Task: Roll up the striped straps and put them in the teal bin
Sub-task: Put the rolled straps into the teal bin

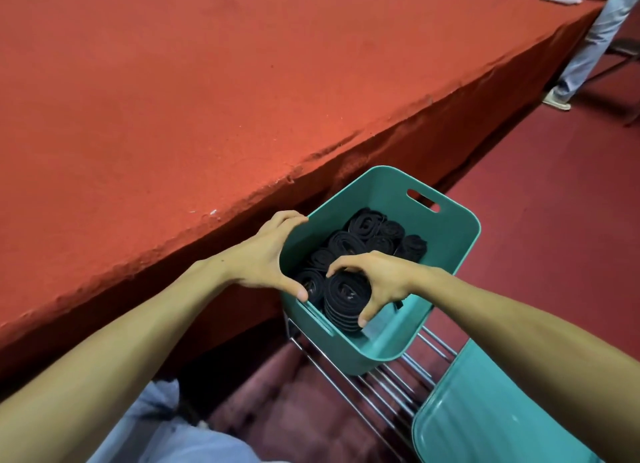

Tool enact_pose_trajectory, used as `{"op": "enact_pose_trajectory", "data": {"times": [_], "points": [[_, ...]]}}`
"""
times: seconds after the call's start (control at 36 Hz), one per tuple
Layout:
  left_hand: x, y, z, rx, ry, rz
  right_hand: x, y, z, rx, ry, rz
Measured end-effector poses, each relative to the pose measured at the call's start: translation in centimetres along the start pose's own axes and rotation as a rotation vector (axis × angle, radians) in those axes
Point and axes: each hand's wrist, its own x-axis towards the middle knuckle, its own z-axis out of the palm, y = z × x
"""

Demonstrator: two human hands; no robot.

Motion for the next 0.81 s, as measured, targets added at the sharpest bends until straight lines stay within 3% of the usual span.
{"op": "enact_pose_trajectory", "data": {"times": [0.28,0.81], "points": [[0.0,-0.2,0.2,-0.039,0.015,0.005,1.2,0.2,0.8,-0.027,-0.119,-0.035],[-0.2,-0.4,0.5,-0.113,0.031,0.027,3.5,0.5,2.7,-0.150,-0.195,0.017]]}}
